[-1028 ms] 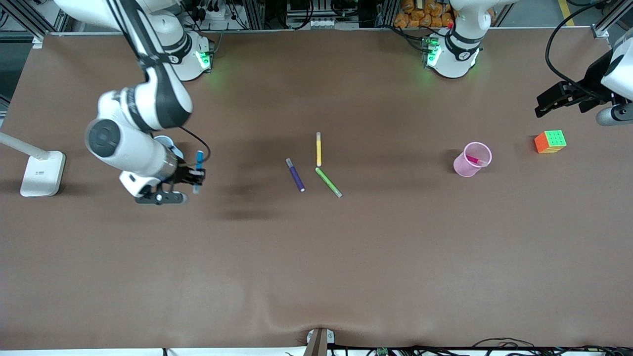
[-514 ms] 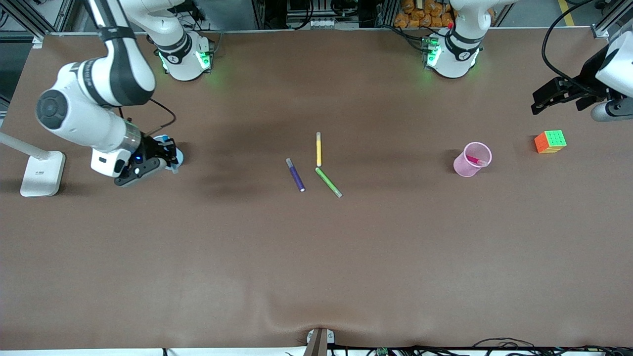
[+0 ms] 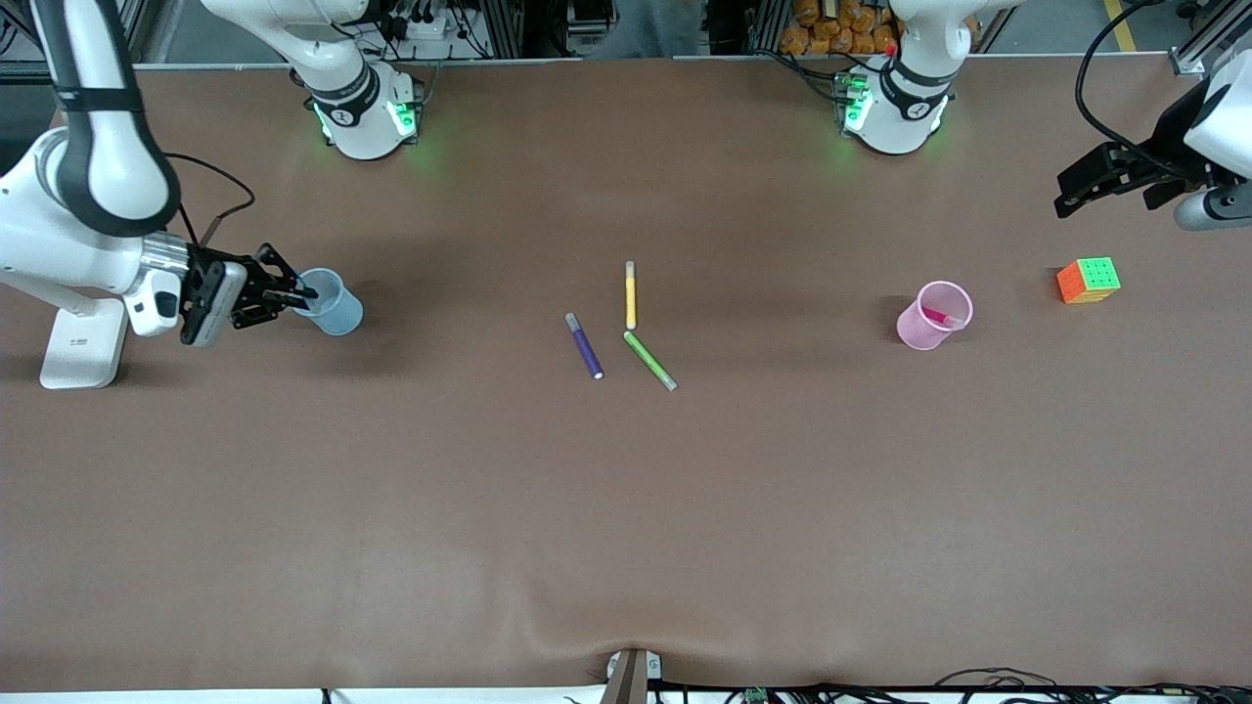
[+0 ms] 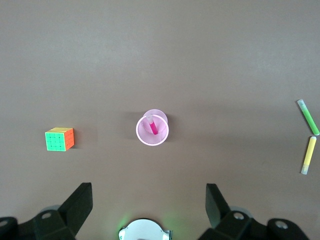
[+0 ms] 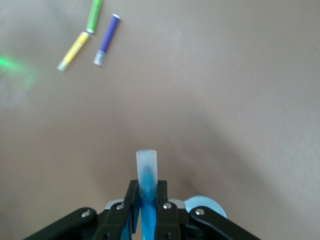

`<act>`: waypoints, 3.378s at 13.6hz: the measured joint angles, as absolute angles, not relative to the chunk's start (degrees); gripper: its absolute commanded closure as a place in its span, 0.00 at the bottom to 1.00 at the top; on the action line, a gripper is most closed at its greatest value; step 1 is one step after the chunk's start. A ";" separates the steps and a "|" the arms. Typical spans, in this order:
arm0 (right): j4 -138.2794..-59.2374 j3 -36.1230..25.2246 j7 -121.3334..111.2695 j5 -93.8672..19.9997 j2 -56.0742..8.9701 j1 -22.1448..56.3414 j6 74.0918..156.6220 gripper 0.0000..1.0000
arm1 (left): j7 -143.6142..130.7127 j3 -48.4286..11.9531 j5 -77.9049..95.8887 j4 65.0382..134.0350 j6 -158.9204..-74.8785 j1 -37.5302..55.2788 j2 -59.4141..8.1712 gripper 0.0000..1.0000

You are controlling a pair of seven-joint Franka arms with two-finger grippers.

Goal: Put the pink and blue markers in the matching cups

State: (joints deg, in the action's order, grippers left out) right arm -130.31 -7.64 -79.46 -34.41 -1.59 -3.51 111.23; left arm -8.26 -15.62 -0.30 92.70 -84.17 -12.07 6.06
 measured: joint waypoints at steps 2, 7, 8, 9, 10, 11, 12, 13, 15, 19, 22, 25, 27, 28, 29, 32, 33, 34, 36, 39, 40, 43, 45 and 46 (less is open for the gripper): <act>-130.98 -7.63 -84.40 -38.68 -2.65 -4.39 109.57 1.00 | -8.26 -15.41 -0.30 92.70 -83.98 -12.14 6.06 0.00; -132.28 -7.57 -97.56 -45.63 -8.53 -5.71 109.82 1.00 | -8.25 -15.69 -0.30 92.69 -83.97 -11.87 6.06 0.00; -132.21 -7.57 -99.39 -46.12 -9.52 -6.40 109.81 1.00 | -8.25 -15.29 -0.30 92.70 -83.95 -11.29 6.06 0.00; -132.11 -7.58 -100.51 -46.29 -10.11 -6.95 109.78 1.00 | -8.25 -13.79 -0.30 92.76 -83.86 -9.37 6.06 0.00; -131.84 -7.58 -100.95 -46.43 -10.26 -7.21 109.75 1.00 | -8.33 -10.99 -0.30 92.92 -83.68 -6.06 6.06 0.00; -131.43 -7.57 -101.00 -46.58 -10.25 -7.28 109.71 1.00 | -8.66 -7.61 -0.30 93.10 -83.57 -2.32 6.06 0.00; -130.98 -7.56 -101.00 -46.72 -10.24 -7.37 109.59 1.00 | -9.32 -4.71 -0.30 93.16 -83.43 0.83 6.06 0.00; -130.75 -7.56 -101.00 -46.78 -10.24 -7.64 109.27 1.00 | -10.29 -2.98 -0.30 93.16 -83.23 2.75 6.09 0.00; -130.68 -7.56 -101.67 -46.78 -10.25 -8.88 108.80 0.97 | -11.63 -2.20 -0.30 93.16 -83.02 3.77 6.16 0.00; -130.69 -7.59 -104.59 -46.78 -10.90 -12.04 107.96 0.00 | -12.32 -2.92 -0.30 93.19 -83.03 4.35 6.15 0.00; -130.69 -7.58 -104.99 -46.78 -11.38 -12.96 107.23 0.00 | -12.55 -3.15 -0.30 93.75 -83.03 4.42 6.15 0.00; -128.87 -7.58 -101.81 -46.79 -11.39 -13.04 104.48 0.00 | -12.55 -2.94 -0.30 93.90 -83.03 4.27 6.15 0.00; -123.22 -7.57 -91.50 -44.81 -11.34 -13.05 100.33 0.00 | -12.55 -2.91 -0.30 93.88 -83.06 4.27 6.16 0.00; -119.36 -7.55 -84.07 -42.82 -11.27 -13.05 98.37 0.00 | -12.55 -2.91 -0.30 93.87 -83.06 4.27 6.20 0.00; -115.13 -7.45 -76.07 -40.74 -11.15 -13.05 96.35 0.00 | -12.55 -2.91 -0.30 93.85 -83.06 4.26 6.27 0.00; -100.61 -6.92 -50.61 -32.71 -11.24 -12.62 87.24 0.00 | -12.55 -2.86 -0.30 93.81 -83.07 4.23 6.49 0.00; -95.86 -6.67 -42.57 -29.77 -11.43 -12.00 84.41 0.00 | -12.55 -2.85 -0.30 93.80 -83.07 4.22 6.51 0.00; -91.35 -6.38 -36.63 -26.35 -11.68 -10.96 82.06 0.00 | -12.55 -2.83 -0.30 93.80 -83.07 4.21 6.51 0.00; -85.61 -6.20 -29.51 -22.08 -12.12 -8.46 79.42 0.00 | -12.55 -2.80 -0.30 93.80 -83.07 4.16 6.51 0.00; -79.40 -6.17 -25.50 -14.85 -13.48 -7.04 79.39 0.00 | -12.55 -2.80 -0.30 93.80 -83.07 3.92 6.52 0.00; -77.12 -6.17 -25.34 -11.52 -14.08 -6.59 79.36 0.00 | -12.55 -2.80 -0.30 93.80 -83.06 3.91 6.52 0.00; -73.44 -6.12 -25.16 -6.38 -15.28 -5.49 79.14 0.00 | -12.55 -2.81 -0.30 93.79 -83.07 3.90 6.72 0.00; -72.40 -6.16 -25.16 -5.90 -15.31 -5.44 78.97 0.00 | -12.55 -2.81 -0.30 93.79 -83.07 3.85 7.22 0.00; -71.99 -6.16 -25.16 -5.57 -15.30 -5.38 78.79 0.00 | -12.55 -2.81 -0.30 93.79 -83.07 3.83 7.42 0.00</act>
